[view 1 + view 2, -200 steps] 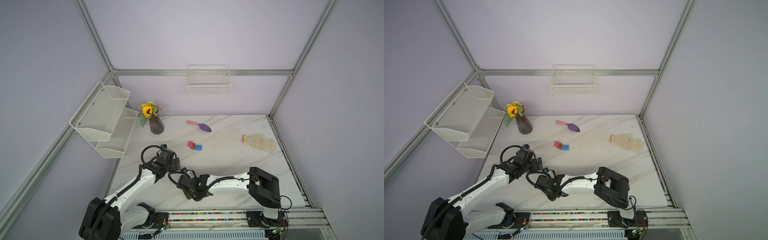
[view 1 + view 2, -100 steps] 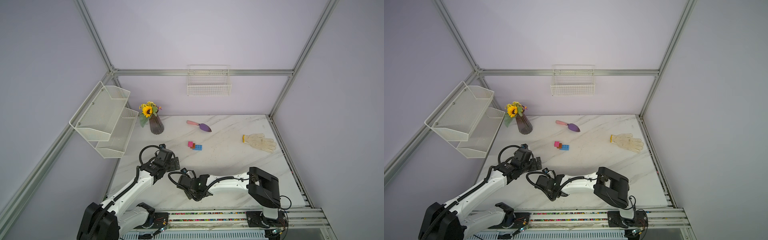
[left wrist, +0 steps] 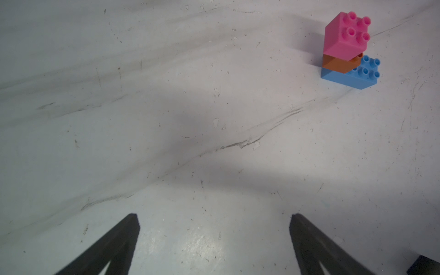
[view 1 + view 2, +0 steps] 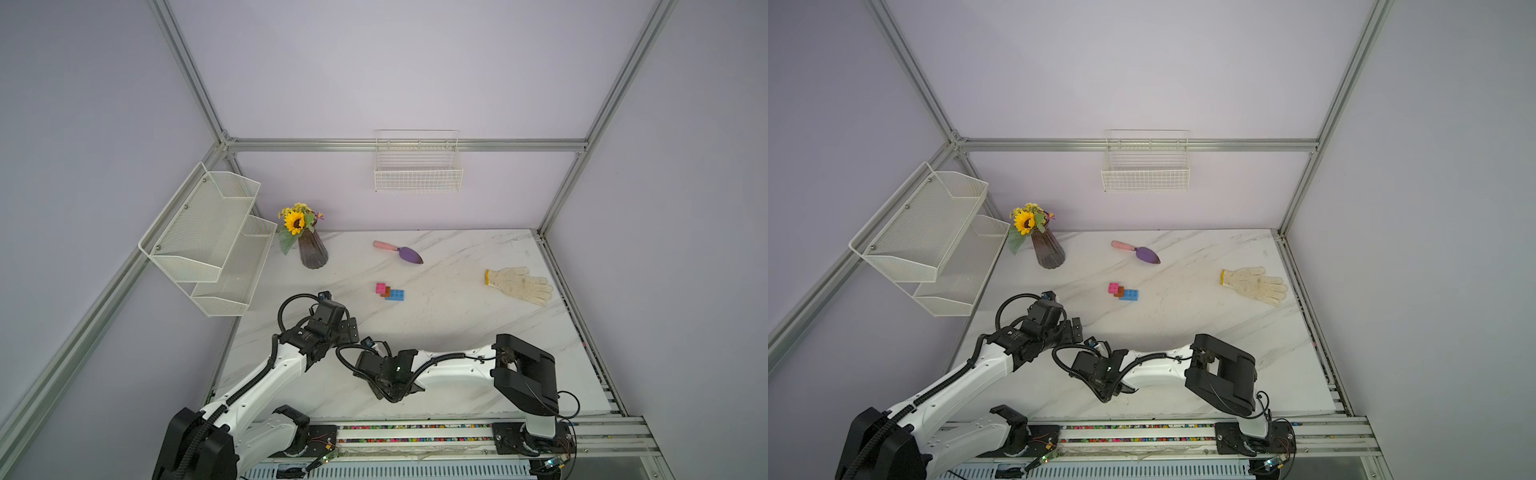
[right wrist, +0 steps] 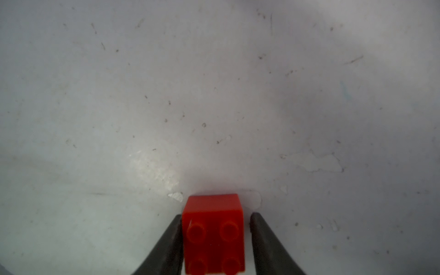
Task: Assemble the letter v with lego
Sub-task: Pick up the lego brick from the center of the board.
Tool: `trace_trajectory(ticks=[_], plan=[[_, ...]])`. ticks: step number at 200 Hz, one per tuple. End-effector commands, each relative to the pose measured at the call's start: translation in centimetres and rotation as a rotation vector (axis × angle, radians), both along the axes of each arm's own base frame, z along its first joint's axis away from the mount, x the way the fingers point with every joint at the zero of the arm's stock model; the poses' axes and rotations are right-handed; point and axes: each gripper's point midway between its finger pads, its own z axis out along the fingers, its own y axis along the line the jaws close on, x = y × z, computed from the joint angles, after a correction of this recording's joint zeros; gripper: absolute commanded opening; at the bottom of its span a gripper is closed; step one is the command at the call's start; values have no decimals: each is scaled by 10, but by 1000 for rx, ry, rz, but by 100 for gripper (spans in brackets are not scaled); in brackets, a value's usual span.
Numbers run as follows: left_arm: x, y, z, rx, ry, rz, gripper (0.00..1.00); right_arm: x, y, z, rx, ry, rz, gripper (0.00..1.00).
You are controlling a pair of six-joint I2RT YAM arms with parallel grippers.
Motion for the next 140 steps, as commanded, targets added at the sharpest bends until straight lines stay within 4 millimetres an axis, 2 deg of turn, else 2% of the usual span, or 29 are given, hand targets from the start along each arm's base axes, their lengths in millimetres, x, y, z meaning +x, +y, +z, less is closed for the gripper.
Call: trace_trajectory(ticks=[1, 45, 74, 103, 140], plan=[[2, 1, 7, -26, -30, 25, 100, -2, 1, -7, -14, 11, 4, 46], [-1, 4, 8, -22, -35, 26, 100, -1, 1, -1, -3, -3, 5, 33], [-4, -3, 13, -52, -49, -16, 100, 7, -6, 26, 29, -57, -18, 30], [-8, -21, 14, -131, -62, -110, 100, 18, -31, 61, 61, -73, -47, 30], [-17, -45, 13, -231, -82, -225, 100, 29, -88, 91, 19, -77, -72, 31]])
